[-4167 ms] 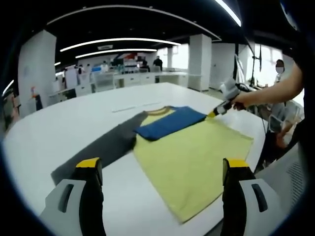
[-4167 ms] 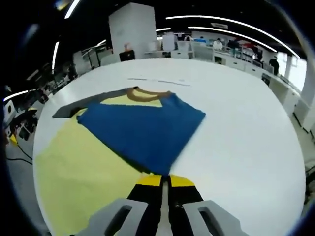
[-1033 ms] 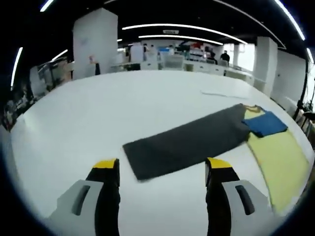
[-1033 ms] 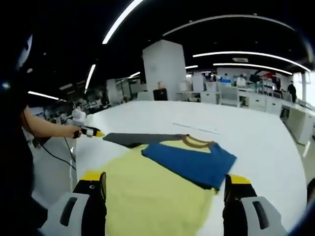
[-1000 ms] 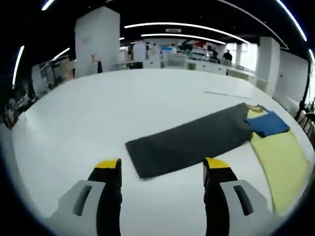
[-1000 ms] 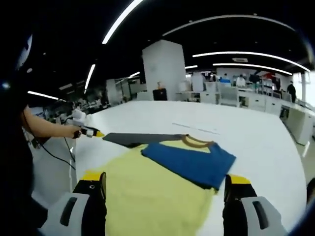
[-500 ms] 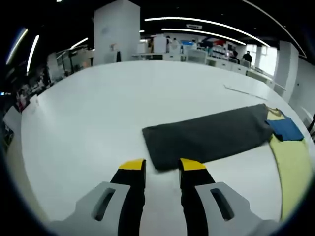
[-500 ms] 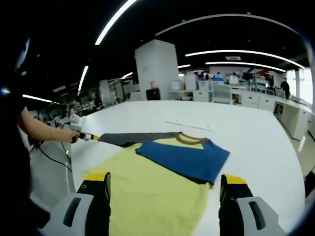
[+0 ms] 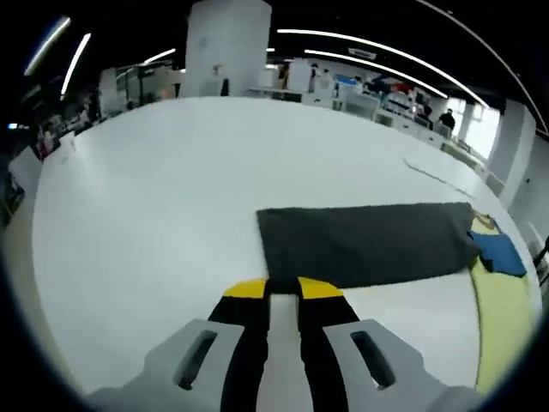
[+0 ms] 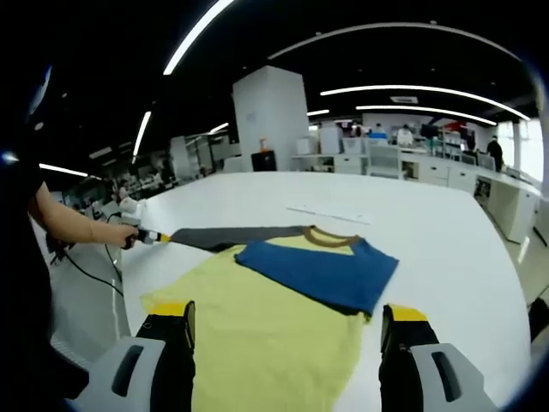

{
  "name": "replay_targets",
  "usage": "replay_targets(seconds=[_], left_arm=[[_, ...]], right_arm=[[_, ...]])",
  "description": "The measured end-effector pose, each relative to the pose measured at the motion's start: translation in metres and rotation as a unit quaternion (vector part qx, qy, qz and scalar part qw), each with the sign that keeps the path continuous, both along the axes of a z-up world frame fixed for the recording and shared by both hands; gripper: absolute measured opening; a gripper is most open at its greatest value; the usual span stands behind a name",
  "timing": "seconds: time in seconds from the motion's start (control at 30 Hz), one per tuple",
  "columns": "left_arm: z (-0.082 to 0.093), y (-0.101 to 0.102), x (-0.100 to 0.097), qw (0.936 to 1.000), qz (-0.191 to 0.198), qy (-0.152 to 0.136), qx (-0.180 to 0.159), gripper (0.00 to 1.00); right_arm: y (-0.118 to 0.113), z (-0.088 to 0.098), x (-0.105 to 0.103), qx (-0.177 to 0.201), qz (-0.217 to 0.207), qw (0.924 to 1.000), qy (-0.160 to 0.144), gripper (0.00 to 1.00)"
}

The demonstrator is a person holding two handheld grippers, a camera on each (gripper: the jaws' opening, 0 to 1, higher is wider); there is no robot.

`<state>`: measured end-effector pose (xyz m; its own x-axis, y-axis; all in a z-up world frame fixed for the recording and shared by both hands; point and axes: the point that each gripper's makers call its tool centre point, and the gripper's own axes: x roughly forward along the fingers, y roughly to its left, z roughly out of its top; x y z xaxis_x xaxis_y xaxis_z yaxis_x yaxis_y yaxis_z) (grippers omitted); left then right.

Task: Fold the garment on the visible template until the final outline fits inside the template.

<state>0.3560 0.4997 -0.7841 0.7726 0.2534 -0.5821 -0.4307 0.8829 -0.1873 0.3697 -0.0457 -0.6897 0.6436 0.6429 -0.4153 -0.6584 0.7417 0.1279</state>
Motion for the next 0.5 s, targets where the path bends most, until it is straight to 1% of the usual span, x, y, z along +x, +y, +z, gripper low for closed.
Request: replay_targets(seconds=[0.03,0.17,0.2,0.27,0.3,0.33,0.4,0.5], left_arm=[[-0.0005,0.0006,0.0004,1.0000,0.000,0.000,-0.004,0.08],[-0.0014,0.0021,0.0018,1.0000,-0.004,0.005,0.002,0.07],[-0.0015,0.0033,0.0017,1.0000,0.003,0.003,-0.004,0.07],[-0.0016,0.0033,0.0023,0.9991,0.024,-0.008,-0.034,0.02],[-0.0016,0.0049,0.0017,0.9991,0.021,-0.012,-0.035,0.01],[-0.0016,0.0042,0.0025,0.9978,0.033,-0.020,-0.054,0.01],[-0.0019,0.0070,0.0016,0.9975,0.036,-0.018,-0.058,0.00],[-0.0013,0.0050,0.0024,0.9977,0.033,-0.016,-0.057,0.00]], right_arm=[[0.0003,-0.0003,-0.0004,0.000,0.000,1.0000,0.000,0.88],[0.0019,-0.0025,-0.0028,-0.006,0.000,1.0000,0.001,0.88],[0.0025,-0.0028,-0.0034,-0.008,0.001,1.0000,0.001,0.88],[0.0037,-0.0033,-0.0044,-0.011,0.001,0.9999,0.002,0.88],[0.0041,-0.0036,-0.0047,-0.011,0.002,0.9999,0.002,0.88],[0.0048,-0.0036,-0.0050,-0.012,0.002,0.9999,0.003,0.88],[0.0060,-0.0031,-0.0057,-0.014,0.003,0.9999,0.001,0.87],[0.0077,-0.0026,-0.0066,-0.014,0.003,0.9999,0.001,0.87]])
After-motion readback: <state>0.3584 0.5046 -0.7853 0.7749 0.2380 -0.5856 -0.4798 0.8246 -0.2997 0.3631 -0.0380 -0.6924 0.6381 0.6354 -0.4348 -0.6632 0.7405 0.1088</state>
